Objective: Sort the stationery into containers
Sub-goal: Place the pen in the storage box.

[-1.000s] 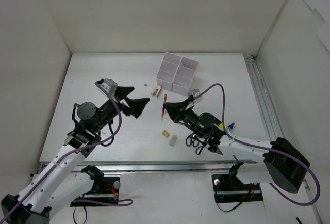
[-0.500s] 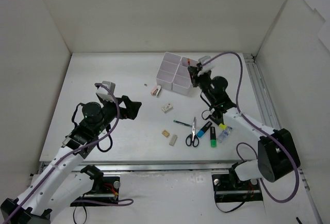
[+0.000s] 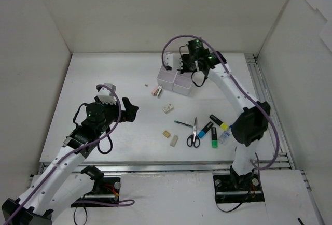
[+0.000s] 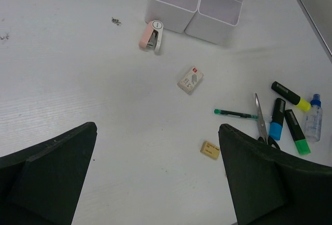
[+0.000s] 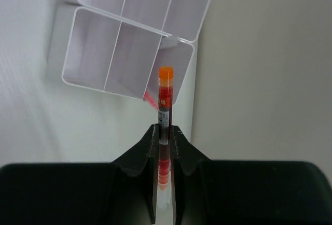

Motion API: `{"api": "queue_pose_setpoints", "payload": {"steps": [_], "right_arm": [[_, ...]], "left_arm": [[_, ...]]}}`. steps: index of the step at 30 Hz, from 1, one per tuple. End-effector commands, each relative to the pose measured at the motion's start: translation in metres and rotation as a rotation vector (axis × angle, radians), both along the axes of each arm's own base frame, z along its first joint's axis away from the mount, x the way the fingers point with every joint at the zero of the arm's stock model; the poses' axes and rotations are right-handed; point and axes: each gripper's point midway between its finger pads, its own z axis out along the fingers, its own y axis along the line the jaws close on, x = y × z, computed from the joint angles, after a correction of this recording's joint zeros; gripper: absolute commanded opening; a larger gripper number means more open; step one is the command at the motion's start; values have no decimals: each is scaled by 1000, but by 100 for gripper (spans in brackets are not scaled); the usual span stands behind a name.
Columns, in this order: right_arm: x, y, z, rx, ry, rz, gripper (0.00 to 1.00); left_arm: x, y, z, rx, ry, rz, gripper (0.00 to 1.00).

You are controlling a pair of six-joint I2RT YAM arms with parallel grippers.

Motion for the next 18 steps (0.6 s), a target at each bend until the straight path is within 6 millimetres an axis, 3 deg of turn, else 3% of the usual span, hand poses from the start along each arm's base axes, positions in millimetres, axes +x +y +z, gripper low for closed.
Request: {"api": "queue_pose_setpoints", "payload": {"steps": [1,3,4,5,7,10,14,18], "right_arm": [[5,-23,-38,-476,68,39,0],[21,-37,-40,-657,36,-55,0],[35,-31,-52,-732,27,-58,0],[42,-40,-50,-825,6,-118,0],[50,-36,-56,-893,-17,-88,0],[58,-37,-59,-930,-33,-100,0],[71,-58,-53,-1054,-87,-187,0],[74,-54,-47,-1029,-112,-202,0]], "left_arm": [[5,10,20,2,-46,47,99],[4,12,19,8,-42,54,99],[4,12,18,11,-40,55,99],[5,16,17,14,-38,68,99],[4,16,15,15,-32,69,99],[6,22,11,25,-23,86,99],[7,22,7,34,-11,83,99],[9,20,2,31,-8,64,99]]}}
